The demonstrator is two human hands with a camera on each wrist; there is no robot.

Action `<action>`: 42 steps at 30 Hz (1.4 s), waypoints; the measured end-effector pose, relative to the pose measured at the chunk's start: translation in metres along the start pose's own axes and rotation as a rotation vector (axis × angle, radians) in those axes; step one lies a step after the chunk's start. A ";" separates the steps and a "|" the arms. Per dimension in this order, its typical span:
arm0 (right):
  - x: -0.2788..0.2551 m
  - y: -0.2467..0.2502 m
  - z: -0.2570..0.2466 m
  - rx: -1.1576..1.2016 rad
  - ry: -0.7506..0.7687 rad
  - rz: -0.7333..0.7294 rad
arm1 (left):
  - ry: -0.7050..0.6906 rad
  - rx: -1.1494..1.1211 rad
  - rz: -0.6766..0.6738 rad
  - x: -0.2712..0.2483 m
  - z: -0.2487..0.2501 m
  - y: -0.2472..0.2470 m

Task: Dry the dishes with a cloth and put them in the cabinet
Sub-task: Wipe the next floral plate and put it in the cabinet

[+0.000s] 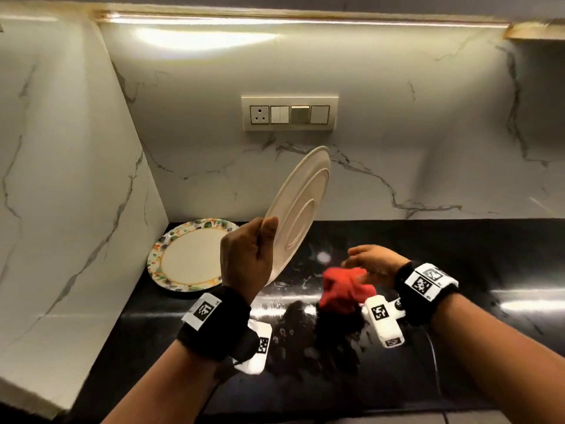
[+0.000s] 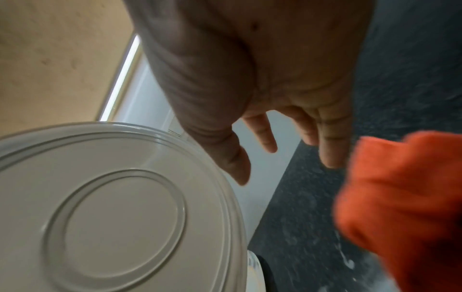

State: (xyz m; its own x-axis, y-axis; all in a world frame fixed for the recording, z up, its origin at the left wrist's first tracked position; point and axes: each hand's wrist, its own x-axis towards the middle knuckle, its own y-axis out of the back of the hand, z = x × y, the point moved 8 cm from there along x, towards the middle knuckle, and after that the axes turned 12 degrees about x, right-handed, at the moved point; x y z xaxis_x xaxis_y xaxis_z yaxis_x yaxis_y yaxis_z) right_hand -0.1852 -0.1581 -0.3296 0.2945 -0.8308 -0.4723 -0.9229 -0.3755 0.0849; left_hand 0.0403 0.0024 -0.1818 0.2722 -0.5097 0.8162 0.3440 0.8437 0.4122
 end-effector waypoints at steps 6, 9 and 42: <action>-0.033 0.014 -0.058 0.220 0.314 0.155 | -0.018 -0.197 0.050 0.030 0.033 0.032; -0.072 0.024 -0.096 0.318 0.495 0.189 | 0.057 -0.364 0.113 0.051 0.044 0.051; -0.103 0.295 -0.575 0.025 0.907 0.589 | 0.357 -0.153 -0.134 0.494 0.175 -0.111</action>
State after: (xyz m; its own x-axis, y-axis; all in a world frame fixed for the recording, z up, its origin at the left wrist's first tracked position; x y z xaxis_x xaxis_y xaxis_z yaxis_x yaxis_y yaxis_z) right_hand -0.3457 -0.4201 0.2483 -0.1328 -0.8762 0.4633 -0.9812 0.1824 0.0637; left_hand -0.0207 -0.3132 0.2461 0.5016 -0.6628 0.5560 0.5199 0.7446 0.4187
